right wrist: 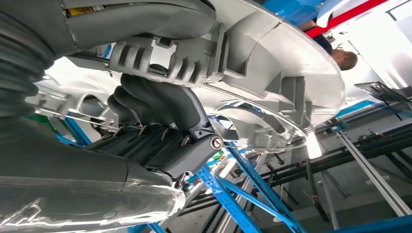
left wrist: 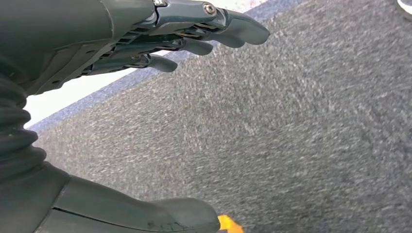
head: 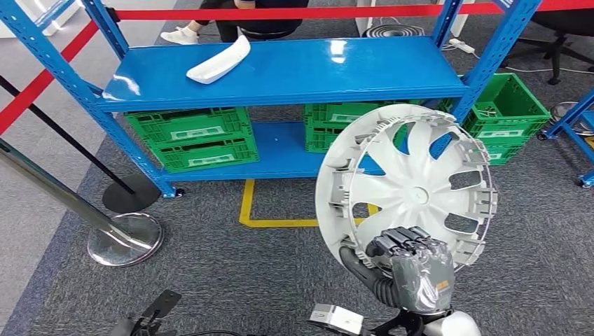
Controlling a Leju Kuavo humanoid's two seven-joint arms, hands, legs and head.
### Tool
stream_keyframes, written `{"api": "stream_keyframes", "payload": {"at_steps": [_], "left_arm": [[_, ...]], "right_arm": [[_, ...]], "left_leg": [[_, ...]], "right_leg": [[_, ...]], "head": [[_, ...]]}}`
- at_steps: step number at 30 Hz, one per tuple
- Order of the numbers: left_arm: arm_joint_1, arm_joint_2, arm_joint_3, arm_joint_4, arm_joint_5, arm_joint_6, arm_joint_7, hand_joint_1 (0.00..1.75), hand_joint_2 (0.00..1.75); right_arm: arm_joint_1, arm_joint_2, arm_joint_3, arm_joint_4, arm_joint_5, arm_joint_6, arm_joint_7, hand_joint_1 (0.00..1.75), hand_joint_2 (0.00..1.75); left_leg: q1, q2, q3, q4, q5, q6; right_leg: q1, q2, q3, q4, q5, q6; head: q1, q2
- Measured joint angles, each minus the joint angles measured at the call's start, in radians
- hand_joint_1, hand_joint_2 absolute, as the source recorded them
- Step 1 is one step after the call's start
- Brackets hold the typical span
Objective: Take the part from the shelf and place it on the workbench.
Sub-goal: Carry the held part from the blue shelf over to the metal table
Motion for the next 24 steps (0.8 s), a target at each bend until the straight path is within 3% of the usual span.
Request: {"api": "stream_keyframes", "payload": {"at_steps": [1, 2, 4, 6, 7, 10, 12, 14, 16, 17, 18, 20, 22, 24], "left_arm": [[0.001, 0.000, 0.000, 0.000, 0.000, 0.000, 0.000, 0.00, 1.75], [0.001, 0.000, 0.000, 0.000, 0.000, 0.000, 0.000, 0.00, 1.75], [0.001, 0.000, 0.000, 0.000, 0.000, 0.000, 0.000, 0.00, 1.75], [-0.001, 0.000, 0.000, 0.000, 0.000, 0.000, 0.000, 0.00, 1.75], [-0.001, -0.001, 0.000, 0.000, 0.000, 0.000, 0.000, 0.00, 1.75], [0.000, -0.002, 0.000, 0.000, 0.000, 0.001, 0.000, 0.00, 1.75], [0.000, -0.002, 0.001, 0.000, 0.000, 0.002, 0.000, 0.00, 1.75], [0.001, -0.002, 0.001, 0.000, 0.001, 0.002, 0.000, 0.00, 1.75], [0.001, -0.002, 0.001, 0.000, 0.002, 0.002, 0.000, 0.00, 1.75], [0.001, -0.002, 0.001, 0.000, 0.002, 0.002, 0.000, 0.00, 1.75], [0.001, -0.002, 0.001, 0.000, 0.003, 0.002, 0.000, 0.00, 1.75], [0.001, -0.002, 0.001, 0.000, 0.003, 0.002, 0.000, 0.00, 1.75], [0.001, -0.002, 0.001, 0.000, 0.003, 0.002, 0.000, 0.00, 1.75], [0.001, -0.002, 0.001, 0.000, 0.003, 0.002, 0.000, 0.00, 1.75]], "right_arm": [[0.002, 0.000, -0.002, 0.000, -0.001, 0.000, 0.000, 1.75, 1.75], [0.004, 0.000, -0.004, -0.001, -0.004, 0.000, -0.001, 1.75, 1.75], [0.007, 0.000, -0.008, -0.001, -0.009, 0.000, -0.001, 1.75, 1.75], [0.008, 0.000, -0.011, -0.004, -0.010, 0.000, -0.001, 1.75, 1.75], [0.008, 0.000, -0.012, -0.005, -0.010, 0.000, -0.001, 1.75, 1.75], [0.009, 0.000, -0.014, -0.009, -0.010, 0.000, -0.005, 1.75, 1.75], [0.010, 0.000, -0.017, -0.013, -0.012, -0.001, -0.010, 1.75, 1.75], [0.012, 0.000, -0.022, -0.016, -0.014, -0.001, -0.015, 1.75, 1.75], [0.016, 0.000, -0.030, -0.017, -0.016, -0.001, -0.020, 1.75, 1.75], [0.018, 0.000, -0.034, -0.018, -0.017, -0.001, -0.022, 1.75, 1.75], [0.020, 0.000, -0.038, -0.019, -0.019, -0.001, -0.024, 1.75, 1.75], [0.023, 0.000, -0.044, -0.023, -0.026, -0.001, -0.026, 1.75, 1.75], [0.024, 0.000, -0.049, -0.028, -0.029, -0.001, -0.027, 1.75, 1.75], [0.028, -0.001, -0.053, -0.031, -0.029, -0.001, -0.029, 1.75, 1.75]], "left_leg": [[0.000, 0.000, -0.006, 0.022, -0.001, 0.002], [-0.001, 0.000, 0.007, 0.005, 0.017, 0.004], [-0.003, 0.000, 0.075, -0.118, 0.079, 0.013], [-0.005, -0.001, 0.134, -0.236, 0.113, 0.019], [-0.006, -0.001, 0.144, -0.261, 0.116, 0.022], [-0.006, -0.001, 0.140, -0.270, 0.120, 0.036], [-0.003, -0.001, 0.139, -0.274, 0.126, 0.048], [-0.003, 0.000, 0.137, -0.274, 0.128, 0.053], [-0.004, 0.002, 0.136, -0.273, 0.128, 0.054], [-0.004, 0.002, 0.136, -0.273, 0.129, 0.054], [-0.004, 0.002, 0.136, -0.273, 0.129, 0.054], [-0.006, 0.001, 0.137, -0.271, 0.128, 0.050], [-0.010, 0.001, 0.132, -0.268, 0.130, 0.040], [-0.010, 0.002, 0.128, -0.268, 0.135, 0.029]], "right_leg": [[0.001, 0.000, -0.002, 0.000, 0.001, -0.001], [0.003, 0.000, -0.002, 0.000, 0.003, -0.001], [0.004, 0.001, -0.002, 0.000, 0.005, 0.003], [0.008, 0.002, -0.007, 0.005, 0.007, 0.010], [0.010, 0.002, -0.011, 0.006, 0.009, 0.015], [0.008, 0.002, -0.020, 0.008, 0.009, 0.032], [0.006, 0.000, -0.047, 0.066, -0.031, 0.043], [0.004, -0.001, -0.103, 0.194, -0.098, 0.052], [0.004, -0.001, -0.141, 0.285, -0.128, 0.057], [0.004, -0.002, -0.133, 0.277, -0.115, 0.057], [0.003, -0.002, -0.106, 0.231, -0.087, 0.055], [0.005, -0.006, -0.029, 0.090, -0.030, 0.051], [0.007, -0.007, 0.012, 0.012, -0.012, 0.043], [0.009, -0.004, 0.012, 0.006, -0.011, 0.031]], "head": [[0.000, 0.000], [0.000, 0.000], [0.000, 0.000], [0.001, 0.000], [0.001, 0.000], [0.001, 0.000], [0.006, 0.000], [0.011, 0.000], [0.012, 0.000], [0.012, 0.000], [0.012, 0.000], [0.012, 0.000], [0.011, 0.000], [0.010, 0.000]]}}
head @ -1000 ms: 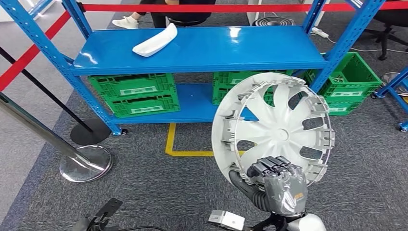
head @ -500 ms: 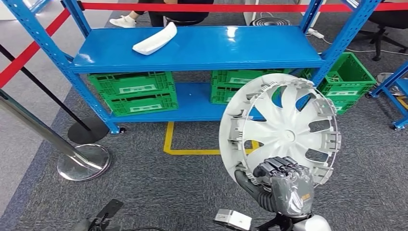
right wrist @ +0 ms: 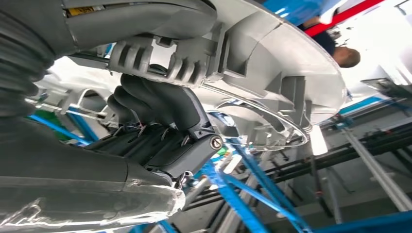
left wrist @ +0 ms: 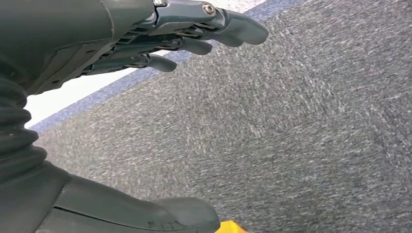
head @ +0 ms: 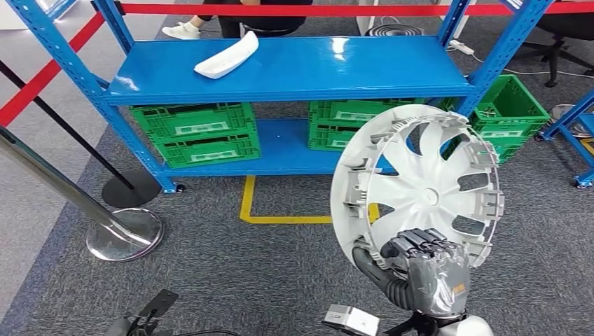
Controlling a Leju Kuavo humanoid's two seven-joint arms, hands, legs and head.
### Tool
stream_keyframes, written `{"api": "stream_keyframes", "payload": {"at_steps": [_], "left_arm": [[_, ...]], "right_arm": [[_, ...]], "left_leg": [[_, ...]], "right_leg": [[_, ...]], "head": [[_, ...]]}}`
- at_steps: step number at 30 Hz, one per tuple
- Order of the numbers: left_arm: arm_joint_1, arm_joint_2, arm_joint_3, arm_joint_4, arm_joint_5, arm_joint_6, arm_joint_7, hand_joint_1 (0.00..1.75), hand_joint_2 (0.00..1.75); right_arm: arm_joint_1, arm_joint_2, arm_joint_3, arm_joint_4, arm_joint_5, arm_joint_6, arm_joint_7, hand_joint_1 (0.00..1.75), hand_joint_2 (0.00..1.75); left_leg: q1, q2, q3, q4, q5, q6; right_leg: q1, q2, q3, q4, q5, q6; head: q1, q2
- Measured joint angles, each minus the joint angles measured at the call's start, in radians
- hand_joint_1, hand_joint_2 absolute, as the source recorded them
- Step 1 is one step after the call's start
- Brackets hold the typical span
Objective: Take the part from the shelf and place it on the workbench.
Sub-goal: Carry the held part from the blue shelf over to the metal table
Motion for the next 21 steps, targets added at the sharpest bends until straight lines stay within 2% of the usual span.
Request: {"api": "stream_keyframes", "payload": {"at_steps": [2, 3, 6, 7, 8, 9, 11, 12, 13, 16, 18, 19, 21], "left_arm": [[0.000, 0.000, 0.000, 0.000, 0.000, 0.000, 0.000, 0.00, 1.75], [-0.001, 0.000, 0.000, 0.000, 0.000, 0.000, 0.000, 0.00, 1.75], [0.000, 0.000, 0.000, 0.000, 0.000, 0.000, 0.000, 0.00, 1.75], [0.000, 0.000, 0.000, 0.000, 0.000, 0.000, 0.000, 0.00, 1.75], [0.001, 0.000, 0.000, 0.000, 0.000, 0.000, 0.000, 0.00, 1.75], [0.001, 0.000, 0.000, 0.000, 0.000, 0.000, 0.000, 0.00, 1.75], [0.000, 0.000, 0.000, 0.000, 0.000, 0.000, 0.000, 0.00, 1.75], [-0.001, 0.000, 0.000, 0.000, 0.000, 0.000, 0.000, 0.00, 1.75], [-0.001, 0.000, 0.000, 0.000, 0.000, 0.000, 0.000, 0.00, 1.75], [0.000, 0.000, 0.000, 0.000, 0.000, 0.000, 0.000, 0.00, 1.75], [0.000, 0.000, 0.001, 0.000, 0.000, 0.000, 0.000, 0.00, 1.75], [0.000, 0.000, 0.001, 0.000, 0.000, 0.000, 0.000, 0.00, 1.75], [0.001, -0.001, 0.001, 0.000, 0.000, 0.000, 0.000, 0.00, 1.75]], "right_arm": [[0.002, 0.000, -0.005, -0.003, 0.000, 0.000, 0.000, 1.75, 1.75], [0.002, 0.000, -0.006, -0.004, 0.000, 0.000, 0.000, 1.75, 1.75], [0.003, 0.000, -0.009, -0.005, 0.000, 0.000, 0.000, 1.75, 1.75], [0.003, 0.000, -0.009, -0.005, 0.000, 0.000, 0.000, 1.75, 1.75], [0.004, 0.000, -0.009, -0.005, 0.000, 0.000, 0.000, 1.75, 1.75], [0.004, 0.000, -0.009, -0.005, 0.000, 0.000, 0.000, 1.75, 1.75], [0.004, 0.000, -0.010, -0.006, 0.000, 0.000, 0.000, 1.75, 1.75], [0.004, 0.000, -0.011, -0.007, 0.000, 0.000, 0.000, 1.75, 1.75], [0.005, 0.000, -0.011, -0.008, 0.000, 0.000, -0.001, 1.75, 1.75], [0.008, 0.000, -0.013, -0.013, -0.003, 0.000, -0.003, 1.75, 1.75], [0.013, 0.000, -0.017, -0.018, -0.007, 0.000, -0.009, 1.75, 1.75], [0.015, 0.000, -0.020, -0.020, -0.009, 0.000, -0.013, 1.75, 1.75], [0.019, 0.000, -0.026, -0.021, -0.015, 0.000, -0.019, 1.75, 1.75]], "left_leg": [[0.001, 0.000, -0.007, 0.013, -0.013, -0.010], [0.002, 0.000, -0.020, 0.042, -0.034, -0.014], [0.003, 0.000, -0.105, 0.228, -0.127, -0.023], [0.003, 0.000, -0.124, 0.272, -0.138, -0.023], [0.003, 0.000, -0.127, 0.280, -0.129, -0.023], [0.003, 0.000, -0.110, 0.248, -0.102, -0.021], [0.004, -0.001, -0.044, 0.116, -0.037, -0.017], [0.004, -0.002, -0.016, 0.058, -0.019, -0.014], [0.004, -0.003, 0.000, 0.022, -0.012, -0.011], [0.002, -0.003, 0.001, 0.006, -0.012, 0.003], [0.005, -0.003, 0.001, 0.003, -0.009, 0.016], [0.006, -0.002, 0.001, 0.002, -0.008, 0.020], [0.006, 0.000, 0.000, 0.003, -0.007, 0.025]], "right_leg": [[-0.003, 0.001, -0.002, -0.003, 0.005, -0.012], [-0.005, 0.001, -0.003, -0.006, 0.008, -0.018], [-0.006, 0.001, -0.008, -0.007, 0.011, -0.028], [-0.006, 0.002, -0.009, -0.007, 0.012, -0.029], [-0.006, 0.003, -0.009, -0.007, 0.012, -0.029], [-0.006, 0.004, -0.009, -0.006, 0.013, -0.029], [-0.004, 0.007, -0.009, -0.004, 0.013, -0.025], [-0.002, 0.008, -0.011, -0.002, 0.013, -0.021], [0.000, 0.010, -0.015, 0.000, 0.013, -0.016], [-0.001, 0.010, -0.023, 0.001, 0.015, -0.001], [-0.003, 0.007, -0.042, 0.038, -0.011, 0.009], [-0.004, 0.005, -0.065, 0.086, -0.039, 0.014], [-0.004, 0.003, -0.127, 0.222, -0.101, 0.021]], "head": [[-0.001, 0.000], [-0.002, 0.000], [-0.004, 0.000], [-0.004, 0.000], [-0.004, 0.000], [-0.004, 0.000], [-0.004, 0.000], [-0.004, 0.000], [-0.004, 0.000], [-0.005, 0.000], [0.000, 0.000], [0.002, 0.000], [0.004, 0.000]]}}
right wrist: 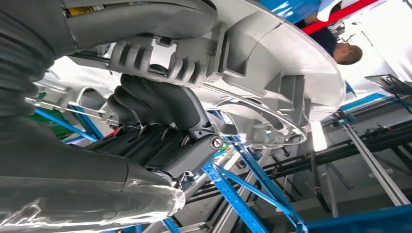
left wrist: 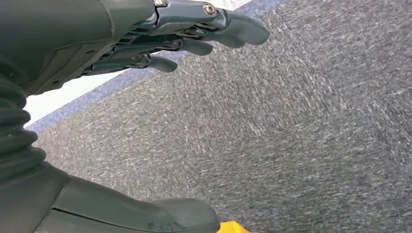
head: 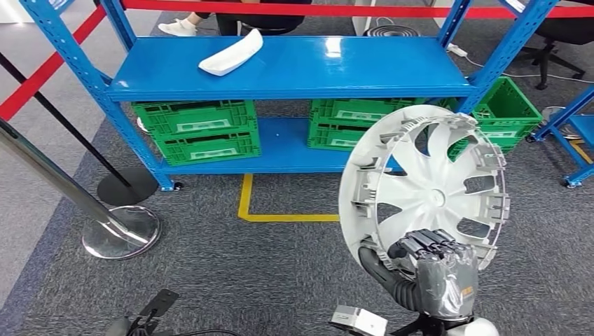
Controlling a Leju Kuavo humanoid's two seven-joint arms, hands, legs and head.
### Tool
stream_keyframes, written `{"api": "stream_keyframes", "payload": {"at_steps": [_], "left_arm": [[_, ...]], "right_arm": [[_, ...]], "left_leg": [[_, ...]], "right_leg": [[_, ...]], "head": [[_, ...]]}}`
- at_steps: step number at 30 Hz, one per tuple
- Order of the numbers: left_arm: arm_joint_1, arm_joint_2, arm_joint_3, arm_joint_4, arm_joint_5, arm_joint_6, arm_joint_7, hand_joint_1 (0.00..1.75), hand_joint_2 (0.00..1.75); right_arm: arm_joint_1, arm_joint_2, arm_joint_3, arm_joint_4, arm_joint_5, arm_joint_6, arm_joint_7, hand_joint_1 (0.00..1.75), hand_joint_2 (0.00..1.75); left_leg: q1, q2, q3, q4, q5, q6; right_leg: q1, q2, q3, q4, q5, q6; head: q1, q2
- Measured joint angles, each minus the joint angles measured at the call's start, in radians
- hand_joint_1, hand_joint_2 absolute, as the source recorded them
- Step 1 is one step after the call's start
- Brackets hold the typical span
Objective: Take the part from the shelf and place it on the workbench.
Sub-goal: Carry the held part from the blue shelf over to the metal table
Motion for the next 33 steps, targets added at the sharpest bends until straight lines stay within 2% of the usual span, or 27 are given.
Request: {"api": "stream_keyframes", "payload": {"at_steps": [1, 2, 3, 5, 7, 8, 11, 13, 15, 16, 17, 18, 19, 21, 22, 23, 25, 27, 28, 30, 31, 32, 33], "left_arm": [[0.000, 0.000, 0.000, 0.000, 0.000, 0.000, 0.000, 0.00, 1.75], [0.000, 0.001, 0.000, 0.000, 0.000, 0.000, 0.000, 0.00, 1.75], [0.000, 0.001, 0.000, 0.000, 0.000, 0.000, 0.000, 0.00, 1.75], [0.000, 0.000, 0.000, 0.000, 0.000, 0.000, 0.000, 0.00, 1.75], [0.000, -0.001, 0.000, 0.000, 0.002, 0.000, 0.000, 0.00, 1.75], [0.000, -0.001, 0.000, 0.000, 0.004, 0.000, 0.000, 0.00, 1.75], [0.000, -0.001, 0.000, 0.000, 0.006, 0.000, 0.000, 0.00, 1.75], [0.000, -0.002, 0.000, 0.000, 0.006, 0.000, 0.000, 0.00, 1.75], [0.000, -0.002, 0.000, 0.000, 0.006, 0.000, 0.000, 0.00, 1.75], [0.001, -0.002, 0.000, 0.000, 0.006, 0.000, 0.000, 0.00, 1.75], [0.002, -0.002, 0.000, 0.000, 0.007, 0.000, 0.000, 0.00, 1.75], [0.002, -0.002, 0.000, 0.000, 0.007, 0.000, 0.000, 0.00, 1.75], [0.003, -0.002, 0.000, 0.000, 0.007, 0.000, 0.000, 0.00, 1.75], [0.003, -0.002, 0.000, 0.000, 0.008, 0.000, 0.000, 0.00, 1.75], [0.002, -0.002, 0.000, 0.000, 0.008, 0.000, 0.000, 0.00, 1.75], [0.002, -0.002, 0.000, 0.000, 0.008, 0.000, 0.000, 0.00, 1.75], [0.002, -0.003, 0.000, 0.000, 0.008, 0.000, 0.000, 0.00, 1.75], [0.001, -0.003, 0.001, 0.000, 0.009, 0.000, 0.000, 0.00, 1.75], [0.001, -0.004, 0.001, 0.000, 0.009, 0.000, 0.000, 0.00, 1.75], [0.002, -0.004, 0.001, 0.000, 0.009, 0.000, 0.000, 0.00, 1.75], [0.003, -0.004, 0.001, 0.000, 0.009, 0.000, 0.000, 0.00, 1.75], [0.004, -0.004, 0.002, 0.000, 0.010, 0.000, 0.000, 0.00, 1.75], [0.004, -0.004, 0.002, 0.000, 0.010, 0.000, 0.000, 0.00, 1.75]], "right_arm": [[0.004, 0.000, -0.004, 0.000, -0.002, 0.000, -0.002, 1.75, 1.75], [0.009, 0.000, -0.008, -0.001, -0.004, 0.000, -0.004, 1.75, 1.75], [0.013, 0.000, -0.012, -0.003, -0.004, 0.000, -0.007, 1.75, 1.75], [0.020, 0.000, -0.020, -0.012, -0.006, 0.000, -0.014, 1.75, 1.75], [0.025, 0.000, -0.030, -0.022, -0.010, 0.000, -0.024, 1.75, 1.75], [0.028, 0.000, -0.034, -0.027, -0.014, 0.000, -0.028, 1.75, 1.75], [0.036, 0.000, -0.045, -0.037, -0.021, 0.000, -0.032, 1.75, 1.75], [0.039, 0.000, -0.052, -0.043, -0.020, 0.000, -0.032, 1.75, 1.75], [0.044, 0.000, -0.057, -0.046, -0.022, 0.000, -0.034, 1.75, 1.75], [0.046, 0.000, -0.058, -0.047, -0.023, 0.000, -0.036, 1.75, 1.75], [0.048, 0.000, -0.060, -0.047, -0.025, 0.000, -0.039, 1.75, 1.75], [0.050, 0.000, -0.061, -0.047, -0.029, 0.000, -0.041, 1.75, 1.75], [0.052, 0.000, -0.063, -0.048, -0.034, 0.000, -0.042, 1.75, 1.75], [0.056, 0.000, -0.068, -0.051, -0.045, 0.000, -0.046, 1.75, 1.75], [0.059, 0.000, -0.071, -0.054, -0.050, 0.000, -0.049, 1.75, 1.75], [0.062, 0.000, -0.075, -0.057, -0.055, 0.000, -0.051, 1.75, 1.75], [0.070, 0.000, -0.082, -0.060, -0.062, 0.000, -0.056, 1.75, 1.75], [0.079, 0.000, -0.088, -0.064, -0.070, 0.000, -0.062, 1.75, 1.75], [0.081, 0.000, -0.091, -0.066, -0.074, -0.001, -0.065, 1.75, 1.75], [0.084, 0.000, -0.096, -0.067, -0.078, -0.001, -0.071, 1.75, 1.75], [0.086, 0.000, -0.099, -0.067, -0.080, -0.001, -0.074, 1.75, 1.75], [0.088, 0.000, -0.102, -0.067, -0.084, -0.001, -0.076, 1.75, 1.75], [0.090, 0.000, -0.105, -0.068, -0.089, -0.001, -0.079, 1.75, 1.75]], "left_leg": [[0.000, 0.001, 0.000, 0.000, 0.000, 0.000], [-0.001, 0.002, 0.000, 0.000, 0.000, 0.000], [-0.001, 0.002, 0.001, 0.000, 0.000, 0.000], [-0.002, 0.002, 0.004, 0.001, -0.001, -0.002], [-0.006, 0.002, 0.003, 0.003, -0.002, -0.009], [-0.007, 0.003, 0.001, 0.003, -0.001, -0.014], [-0.006, 0.006, -0.004, 0.007, -0.005, -0.030], [-0.005, 0.005, -0.030, 0.069, -0.049, -0.040], [-0.004, 0.004, -0.087, 0.200, -0.116, -0.046], [-0.004, 0.004, -0.112, 0.257, -0.136, -0.047], [-0.004, 0.004, -0.123, 0.284, -0.138, -0.047], [-0.003, 0.004, -0.116, 0.272, -0.121, -0.046], [-0.003, 0.002, -0.090, 0.223, -0.089, -0.044], [-0.001, -0.015, -0.020, 0.085, -0.030, -0.040], [0.000, -0.023, 0.003, 0.035, -0.016, -0.038], [0.000, -0.029, 0.015, 0.009, -0.013, -0.035], [-0.001, -0.025, 0.014, 0.001, -0.014, -0.024], [0.001, -0.015, 0.015, -0.003, -0.009, -0.011], [0.003, -0.010, 0.015, -0.005, -0.008, -0.006], [0.003, 0.002, 0.014, -0.005, -0.008, 0.000], [0.002, 0.008, 0.014, -0.004, -0.008, 0.001], [0.001, 0.015, 0.014, -0.004, -0.009, 0.001], [0.001, 0.021, 0.015, -0.004, -0.009, 0.001]], "right_leg": [[0.000, 0.000, -0.024, 0.050, -0.014, 0.001], [0.000, 0.000, -0.031, 0.065, -0.010, 0.001], [0.000, 0.000, -0.018, 0.040, 0.012, 0.000], [0.001, -0.008, 0.050, -0.095, 0.076, -0.005], [0.003, -0.015, 0.106, -0.201, 0.107, -0.012], [0.005, -0.017, 0.115, -0.218, 0.107, -0.016], [0.005, -0.010, 0.112, -0.222, 0.115, -0.034], [0.001, -0.007, 0.112, -0.228, 0.120, -0.046], [0.000, -0.002, 0.108, -0.228, 0.122, -0.052], [0.000, 0.002, 0.107, -0.228, 0.122, -0.053], [0.000, 0.007, 0.106, -0.228, 0.123, -0.053], [0.000, 0.012, 0.106, -0.227, 0.124, -0.052], [0.000, 0.019, 0.106, -0.227, 0.125, -0.050], [0.001, 0.032, 0.104, -0.224, 0.127, -0.044], [0.003, 0.037, 0.100, -0.222, 0.129, -0.040], [0.003, 0.043, 0.097, -0.221, 0.130, -0.035], [0.002, 0.052, 0.091, -0.224, 0.136, -0.023], [0.000, 0.043, 0.078, -0.205, 0.121, -0.013], [0.000, 0.033, 0.059, -0.168, 0.097, -0.008], [-0.001, 0.009, -0.001, -0.036, 0.031, 0.001], [-0.002, 0.004, -0.030, 0.027, 0.006, 0.004], [-0.003, 0.001, -0.046, 0.064, -0.002, 0.005], [-0.003, -0.001, -0.042, 0.061, 0.008, 0.006]], "head": [[0.000, 0.000], [0.000, 0.000], [0.000, 0.000], [0.000, 0.000], [-0.001, 0.000], [-0.002, 0.000], [-0.003, 0.000], [-0.005, 0.000], [-0.006, 0.000], [-0.006, 0.000], [-0.006, 0.000], [-0.006, 0.000], [-0.006, 0.000], [-0.006, 0.000], [-0.006, 0.000], [-0.006, 0.000], [-0.005, 0.000], [-0.002, 0.000], [0.000, 0.000], [0.006, 0.000], [0.006, 0.000], [0.006, 0.000], [0.006, 0.000]]}}
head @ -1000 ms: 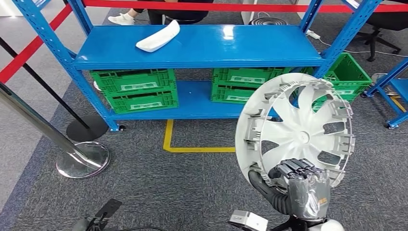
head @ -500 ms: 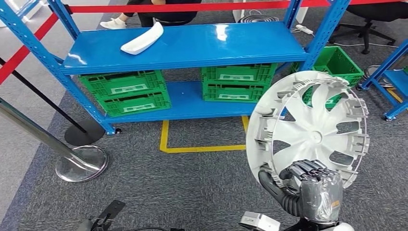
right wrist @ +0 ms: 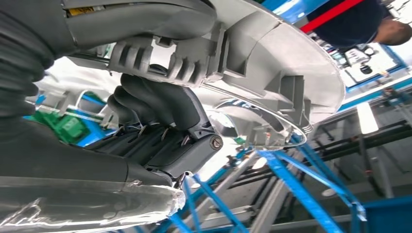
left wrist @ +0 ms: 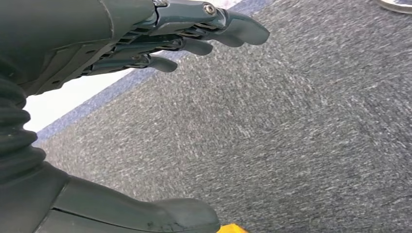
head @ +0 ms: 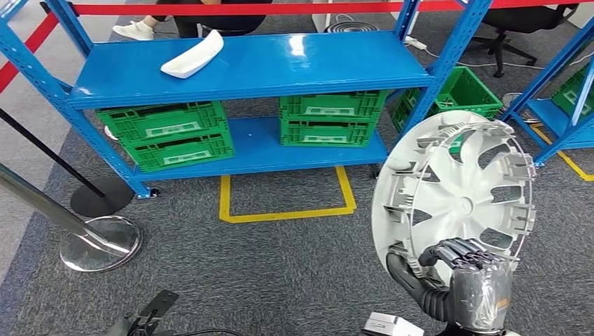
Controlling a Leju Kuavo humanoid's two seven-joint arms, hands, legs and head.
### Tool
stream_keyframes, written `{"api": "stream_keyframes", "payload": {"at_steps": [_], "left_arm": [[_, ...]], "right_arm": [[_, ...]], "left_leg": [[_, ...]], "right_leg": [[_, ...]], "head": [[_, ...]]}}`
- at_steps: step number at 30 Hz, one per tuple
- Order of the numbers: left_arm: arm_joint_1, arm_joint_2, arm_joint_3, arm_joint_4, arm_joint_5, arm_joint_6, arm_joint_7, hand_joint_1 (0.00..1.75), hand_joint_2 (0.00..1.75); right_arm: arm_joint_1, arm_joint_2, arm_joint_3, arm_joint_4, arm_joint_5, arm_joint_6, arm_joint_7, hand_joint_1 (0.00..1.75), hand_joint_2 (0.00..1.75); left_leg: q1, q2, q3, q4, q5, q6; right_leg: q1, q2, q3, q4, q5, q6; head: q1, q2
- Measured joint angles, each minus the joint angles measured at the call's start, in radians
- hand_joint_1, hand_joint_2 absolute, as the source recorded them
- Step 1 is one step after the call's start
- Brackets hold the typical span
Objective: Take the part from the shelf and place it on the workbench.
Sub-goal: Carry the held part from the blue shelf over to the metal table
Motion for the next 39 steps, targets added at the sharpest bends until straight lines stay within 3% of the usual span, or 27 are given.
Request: {"api": "stream_keyframes", "payload": {"at_steps": [1, 3, 5, 7, 9, 11, 13, 14, 15, 16, 18, 19, 21, 23, 25, 28, 29, 30, 31, 33, 35, 36, 39], "left_arm": [[0.000, 0.000, 0.000, 0.000, 0.000, 0.000, 0.000, 0.00, 1.75], [0.000, -0.001, 0.000, 0.000, 0.001, 0.000, -0.001, 0.00, 1.75], [0.000, -0.001, 0.000, 0.000, 0.001, 0.000, -0.003, 0.00, 1.75], [0.000, 0.000, 0.000, 0.000, 0.002, -0.001, -0.005, 0.00, 1.75], [-0.001, -0.001, 0.000, 0.000, 0.004, -0.002, -0.008, 0.00, 1.75], [-0.001, -0.001, 0.000, 0.000, 0.005, -0.002, -0.010, 0.00, 1.75], [0.001, -0.001, 0.000, 0.000, 0.005, -0.003, -0.011, 0.00, 1.75], [0.002, -0.001, 0.000, 0.000, 0.005, -0.003, -0.011, 0.00, 1.75], [0.002, -0.001, 0.000, 0.000, 0.005, -0.003, -0.011, 0.00, 1.75], [0.002, -0.001, 0.000, 0.000, 0.005, -0.003, -0.011, 0.00, 1.75], [0.002, 0.001, 0.000, 0.000, 0.006, -0.003, -0.011, 0.00, 1.75], [0.001, 0.001, 0.000, 0.000, 0.006, -0.003, -0.012, 0.00, 1.75], [0.000, 0.001, 0.000, 0.000, 0.007, -0.004, -0.013, 0.00, 1.75], [0.000, 0.000, 0.001, 0.000, 0.008, -0.004, -0.014, 0.00, 1.75], [-0.001, 0.000, 0.002, 0.000, 0.008, -0.005, -0.014, 0.00, 1.75], [0.001, 0.000, 0.003, 0.000, 0.008, -0.006, -0.015, 0.00, 1.75], [0.003, 0.000, 0.003, 0.000, 0.008, -0.006, -0.015, 0.00, 1.75], [0.003, 0.001, 0.004, 0.000, 0.008, -0.006, -0.015, 0.00, 1.75], [0.002, 0.001, 0.004, 0.000, 0.008, -0.006, -0.015, 0.00, 1.75], [0.002, 0.000, 0.004, 0.000, 0.008, -0.006, -0.015, 0.00, 1.75], [0.001, 0.000, 0.004, 0.000, 0.008, -0.006, -0.015, 0.00, 1.75], [0.002, 0.000, 0.004, 0.000, 0.008, -0.006, -0.015, 0.00, 1.75], [0.001, 0.000, 0.004, 0.000, 0.008, -0.006, -0.015, 0.00, 1.75]], "right_arm": [[0.002, 0.000, -0.003, -0.001, -0.005, 0.000, -0.002, 1.75, 1.75], [0.006, 0.000, -0.009, -0.006, -0.013, 0.000, -0.010, 1.75, 1.75], [0.009, 0.002, -0.016, -0.012, -0.023, 0.000, -0.021, 1.75, 1.75], [0.013, 0.003, -0.022, -0.015, -0.034, 0.000, -0.029, 1.75, 1.75], [0.017, 0.003, -0.028, -0.021, -0.040, 0.000, -0.034, 1.75, 1.75], [0.020, 0.006, -0.034, -0.028, -0.042, 0.000, -0.037, 1.75, 1.75], [0.022, 0.009, -0.037, -0.030, -0.042, 0.000, -0.040, 1.75, 1.75], [0.023, 0.010, -0.038, -0.031, -0.042, 0.000, -0.041, 1.75, 1.75], [0.023, 0.011, -0.039, -0.031, -0.042, 0.000, -0.041, 1.75, 1.75], [0.024, 0.011, -0.039, -0.031, -0.041, 0.000, -0.041, 1.75, 1.75], [0.025, 0.012, -0.043, -0.032, -0.043, 0.000, -0.044, 1.75, 1.75], [0.025, 0.013, -0.046, -0.032, -0.045, 0.000, -0.047, 1.75, 1.75], [0.030, 0.016, -0.054, -0.035, -0.055, 0.000, -0.060, 1.75, 1.75], [0.039, 0.020, -0.064, -0.041, -0.062, 0.000, -0.075, 1.75, 1.75], [0.046, 0.023, -0.074, -0.048, -0.068, -0.001, -0.085, 1.75, 1.75], [0.049, 0.026, -0.085, -0.052, -0.074, -0.001, -0.093, 1.75, 1.75], [0.050, 0.028, -0.089, -0.052, -0.074, -0.001, -0.097, 1.75, 1.75], [0.052, 0.030, -0.093, -0.053, -0.074, -0.001, -0.099, 1.75, 1.75], [0.054, 0.032, -0.098, -0.054, -0.075, -0.001, -0.102, 1.75, 1.75], [0.058, 0.036, -0.108, -0.059, -0.077, -0.001, -0.107, 1.75, 1.75], [0.060, 0.040, -0.115, -0.065, -0.079, -0.001, -0.114, 1.75, 1.75], [0.061, 0.042, -0.119, -0.068, -0.079, -0.001, -0.118, 1.75, 1.75], [0.066, 0.048, -0.129, -0.075, -0.080, -0.001, -0.123, 1.75, 1.75]], "left_leg": [[0.000, 0.005, 0.001, 0.000, -0.001, -0.001], [-0.003, 0.015, 0.005, 0.002, -0.005, -0.007], [-0.009, 0.023, 0.006, 0.004, -0.008, -0.015], [-0.012, 0.034, 0.006, 0.004, -0.007, -0.023], [-0.010, 0.030, 0.001, 0.017, -0.022, -0.033], [-0.008, 0.007, -0.034, 0.100, -0.076, -0.041], [-0.008, -0.008, -0.097, 0.238, -0.138, -0.044], [-0.007, -0.011, -0.120, 0.285, -0.150, -0.044], [-0.007, -0.012, -0.127, 0.297, -0.141, -0.044], [-0.007, -0.014, -0.116, 0.270, -0.113, -0.043], [-0.003, -0.033, -0.059, 0.143, -0.041, -0.043], [0.000, -0.047, -0.031, 0.081, -0.020, -0.042], [0.003, -0.065, -0.006, 0.019, -0.010, -0.038], [0.002, -0.056, -0.006, 0.015, -0.010, -0.027], [0.004, -0.044, -0.005, 0.012, -0.007, -0.014], [0.004, -0.022, -0.005, 0.011, -0.008, -0.004], [0.003, -0.014, -0.004, 0.012, -0.009, -0.003], [0.002, -0.006, -0.003, 0.012, -0.010, -0.002], [0.001, 0.002, -0.002, 0.012, -0.011, -0.002], [0.000, 0.014, 0.004, 0.012, -0.016, -0.007], [-0.006, 0.024, 0.008, 0.014, -0.021, -0.015], [-0.008, 0.029, 0.009, 0.015, -0.021, -0.020], [-0.008, 0.042, 0.009, 0.016, -0.027, -0.034]], "right_leg": [[0.000, -0.003, 0.025, -0.045, 0.027, -0.001], [0.003, -0.030, 0.103, -0.188, 0.086, -0.005], [0.006, -0.051, 0.149, -0.273, 0.106, -0.014], [0.008, -0.041, 0.149, -0.279, 0.106, -0.027], [0.006, -0.027, 0.146, -0.282, 0.110, -0.040], [0.001, -0.014, 0.146, -0.285, 0.113, -0.051], [0.001, 0.002, 0.144, -0.284, 0.114, -0.056], [0.001, 0.012, 0.144, -0.284, 0.114, -0.057], [0.000, 0.021, 0.144, -0.284, 0.114, -0.057], [-0.001, 0.031, 0.144, -0.284, 0.115, -0.056], [-0.002, 0.050, 0.144, -0.282, 0.116, -0.051], [-0.001, 0.059, 0.141, -0.279, 0.116, -0.046], [0.000, 0.073, 0.133, -0.275, 0.118, -0.034], [-0.003, 0.082, 0.126, -0.277, 0.120, -0.024], [-0.004, 0.059, 0.107, -0.244, 0.098, -0.014], [-0.005, 0.007, 0.020, -0.059, 0.010, -0.002], [-0.005, 0.002, -0.006, -0.006, -0.007, 0.000], [-0.005, 0.000, -0.015, 0.012, -0.005, 0.000], [-0.005, -0.002, -0.003, -0.010, 0.015, -0.001], [-0.003, -0.019, 0.066, -0.141, 0.078, -0.006], [0.003, -0.043, 0.126, -0.249, 0.108, -0.014], [0.006, -0.048, 0.136, -0.267, 0.108, -0.018], [0.007, -0.025, 0.133, -0.272, 0.112, -0.037]], "head": [[0.000, 0.000], [0.001, 0.000], [-0.001, 0.000], [-0.003, 0.000], [-0.003, 0.000], [-0.004, 0.000], [-0.005, 0.000], [-0.005, 0.000], [-0.005, 0.000], [-0.005, 0.000], [-0.005, 0.000], [-0.005, 0.000], [-0.005, 0.000], [-0.005, 0.000], [0.000, 0.000], [0.005, 0.000], [0.004, 0.000], [0.004, 0.000], [0.004, 0.000], [0.004, 0.000], [0.003, 0.000], [0.003, 0.000], [0.002, 0.000]]}}
